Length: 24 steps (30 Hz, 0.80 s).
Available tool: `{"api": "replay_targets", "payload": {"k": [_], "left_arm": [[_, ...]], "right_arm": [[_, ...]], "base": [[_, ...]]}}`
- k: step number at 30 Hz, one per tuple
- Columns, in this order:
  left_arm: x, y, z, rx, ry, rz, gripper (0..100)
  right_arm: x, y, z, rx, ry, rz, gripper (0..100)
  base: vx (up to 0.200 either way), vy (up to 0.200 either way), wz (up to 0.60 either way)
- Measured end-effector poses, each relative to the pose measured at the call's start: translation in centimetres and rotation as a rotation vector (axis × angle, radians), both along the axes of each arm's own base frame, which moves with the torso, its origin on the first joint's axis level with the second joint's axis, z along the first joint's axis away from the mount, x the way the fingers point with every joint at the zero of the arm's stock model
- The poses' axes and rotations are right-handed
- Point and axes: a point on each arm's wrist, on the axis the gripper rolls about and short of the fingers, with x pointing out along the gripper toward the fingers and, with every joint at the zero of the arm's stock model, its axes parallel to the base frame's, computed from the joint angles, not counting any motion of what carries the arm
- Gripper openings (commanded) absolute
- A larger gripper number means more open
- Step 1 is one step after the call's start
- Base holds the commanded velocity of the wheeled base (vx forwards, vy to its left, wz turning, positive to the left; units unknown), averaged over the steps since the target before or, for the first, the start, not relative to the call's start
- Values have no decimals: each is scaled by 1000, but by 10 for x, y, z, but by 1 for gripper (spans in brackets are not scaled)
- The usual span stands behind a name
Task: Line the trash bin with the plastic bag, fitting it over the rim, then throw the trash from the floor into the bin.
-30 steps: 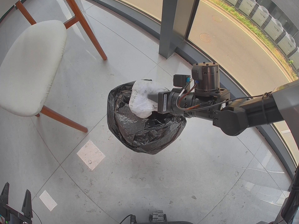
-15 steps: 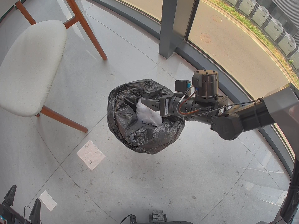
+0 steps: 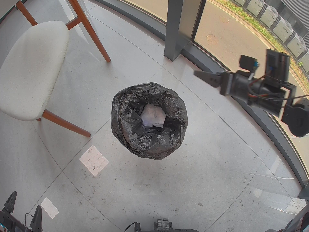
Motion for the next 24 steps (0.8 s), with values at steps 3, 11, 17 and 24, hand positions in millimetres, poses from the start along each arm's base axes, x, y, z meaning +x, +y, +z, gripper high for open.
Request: {"api": "replay_targets", "payload": {"k": [3,11,17,24], "left_arm": [[0,0,0,0,0,0,100],[0,0,0,-3,-1,3,100],[0,0,0,-12,-1,18,100],[0,1,0,-16,-1,28,100]], "right_arm": [[-32,-41,2,1,-7,-106,100],[-134,-113,-30,-8,-25,-368,100],[-198,-126,-73,-83,-52,-457,100],[-255,-127,-125,-193,-14,-483,100]], "base": [[0,0,0],[0,0,0],[0,0,0],[0,0,0]]}}
